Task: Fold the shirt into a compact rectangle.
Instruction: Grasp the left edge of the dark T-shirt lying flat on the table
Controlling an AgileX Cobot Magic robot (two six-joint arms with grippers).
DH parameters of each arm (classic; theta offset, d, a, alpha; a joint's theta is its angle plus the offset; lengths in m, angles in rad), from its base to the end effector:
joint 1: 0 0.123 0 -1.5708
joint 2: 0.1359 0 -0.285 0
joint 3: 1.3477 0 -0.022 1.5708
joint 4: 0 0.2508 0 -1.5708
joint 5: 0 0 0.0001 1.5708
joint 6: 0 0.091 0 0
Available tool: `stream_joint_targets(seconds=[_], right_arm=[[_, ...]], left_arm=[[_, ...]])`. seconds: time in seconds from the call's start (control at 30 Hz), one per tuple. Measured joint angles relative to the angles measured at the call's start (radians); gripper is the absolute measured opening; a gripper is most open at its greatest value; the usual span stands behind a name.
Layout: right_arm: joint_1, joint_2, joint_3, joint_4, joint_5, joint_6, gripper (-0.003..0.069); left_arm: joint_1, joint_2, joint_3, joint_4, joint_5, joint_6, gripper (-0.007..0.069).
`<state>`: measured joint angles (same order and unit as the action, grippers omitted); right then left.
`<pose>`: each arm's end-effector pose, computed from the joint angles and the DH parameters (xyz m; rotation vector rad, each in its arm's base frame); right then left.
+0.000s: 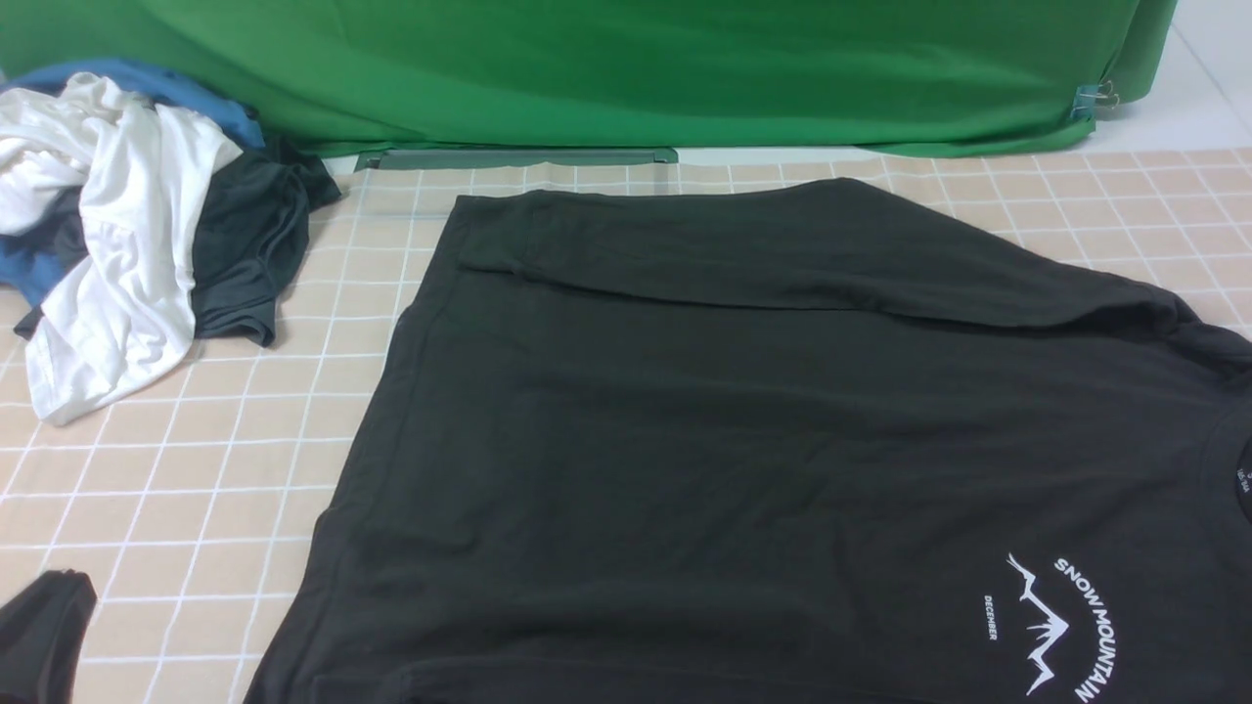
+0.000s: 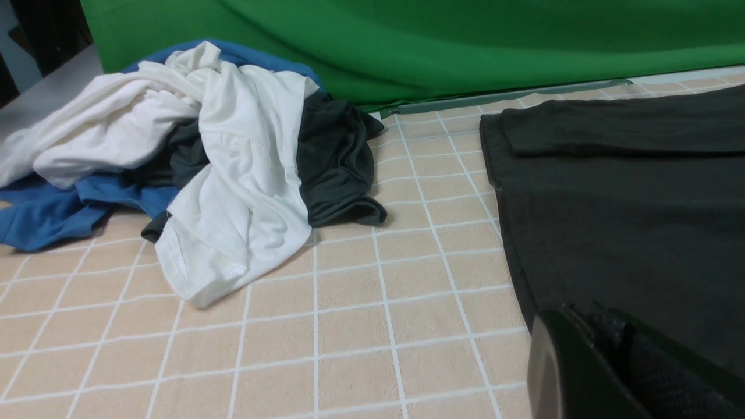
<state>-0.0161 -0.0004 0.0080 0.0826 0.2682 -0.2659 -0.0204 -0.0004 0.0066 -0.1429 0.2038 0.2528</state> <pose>0.0553 0.0011 0.1863 -0.1654 1.7524 -0.1280 0.0560 -0.0038 0.1927 0.1341 1.6864 0.0449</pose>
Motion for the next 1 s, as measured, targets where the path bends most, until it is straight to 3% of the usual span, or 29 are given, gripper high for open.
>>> stream_joint_targets(seconds=[0.3,0.43,0.53,0.6,0.67,0.8,0.83,0.9,1.0], right_arm=[[0.0,0.0,0.0,0.0,0.0,0.0,0.0239],[0.0,0.0,0.0,0.0,-0.002,0.0,0.0239],[0.0,0.0,0.0,0.0,-0.013,0.001,0.0239],[0.0,0.0,0.0,0.0,-0.063,0.025,0.0239],[0.0,0.0,0.0,0.0,-0.138,0.085,0.0239],[0.0,0.0,0.0,0.0,-0.274,0.293,0.0239],[0.0,0.0,0.0,0.001,-0.304,0.368,0.0239],[0.0,0.0,0.0,0.001,-0.345,0.509,0.0239],[0.0,0.0,0.0,0.002,-0.355,0.6,0.0239]], left_arm=[[0.0,0.0,0.0,-0.303,-0.335,-0.269,0.0022],[0.0,0.0,0.0,-0.314,-0.488,-0.384,0.0022],[0.0,0.0,0.0,-0.281,-0.722,-0.507,0.0022],[0.0,0.001,-0.022,-0.25,-0.793,-0.567,0.0022],[0.0,0.018,-0.094,-0.226,-0.745,-0.604,0.0022],[0.0,0.12,-0.301,-0.159,-0.479,-0.611,0.0022],[0.0,0.162,-0.36,-0.127,-0.388,-0.611,0.0022],[0.0,0.32,-0.536,-0.085,-0.056,-0.592,0.0022],[0.0,0.541,-0.714,-0.074,0.285,-0.475,0.0022]])
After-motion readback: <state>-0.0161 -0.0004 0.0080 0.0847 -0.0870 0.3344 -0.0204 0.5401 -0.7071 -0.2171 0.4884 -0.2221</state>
